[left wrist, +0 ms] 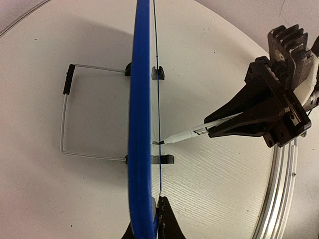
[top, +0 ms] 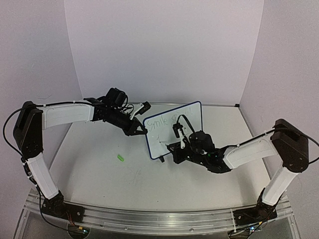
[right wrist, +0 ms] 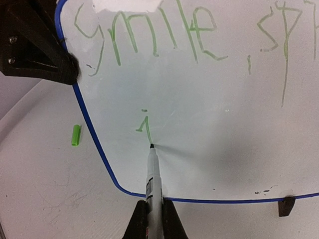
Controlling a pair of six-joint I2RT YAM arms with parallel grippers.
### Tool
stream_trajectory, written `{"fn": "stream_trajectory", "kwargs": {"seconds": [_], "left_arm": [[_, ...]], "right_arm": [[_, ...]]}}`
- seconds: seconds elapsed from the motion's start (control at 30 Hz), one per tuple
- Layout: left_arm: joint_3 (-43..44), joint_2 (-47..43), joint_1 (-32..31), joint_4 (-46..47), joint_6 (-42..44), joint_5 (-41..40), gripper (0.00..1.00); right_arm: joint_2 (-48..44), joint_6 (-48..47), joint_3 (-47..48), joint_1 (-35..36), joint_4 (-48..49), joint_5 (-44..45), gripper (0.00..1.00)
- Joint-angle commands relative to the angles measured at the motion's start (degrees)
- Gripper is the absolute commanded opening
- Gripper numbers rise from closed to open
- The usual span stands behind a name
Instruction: Write a sentence on the whiteboard
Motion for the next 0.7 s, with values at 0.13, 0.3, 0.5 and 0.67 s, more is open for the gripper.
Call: {"fn": "stream_trajectory", "kwargs": {"seconds": [0.13,0.3,0.5,0.67], "left_arm": [[0.69,1.73,-0.31,-3.87,1.87,-3.25,0.0],[0.71,1.7,-0.28,-3.89,1.93,-3.27,0.0],[0.74,1.68,-0.29,-3.85,1.95,-3.27,0.0],[0.66,1.64,-0.31,-3.92,1.86,-3.26,0.0]], "right_arm": [[2.82,1.99,-0.61,-0.07,0.83,0.99,0.0],[3.66,1.74,0.3,0.23,0.97,0.06,0.0],[3.11,1.58,0.74,0.54,2.31,-1.3,0.0],[1.42,2.28,0.25,0.56,4.36,-2.55,0.0]]}}
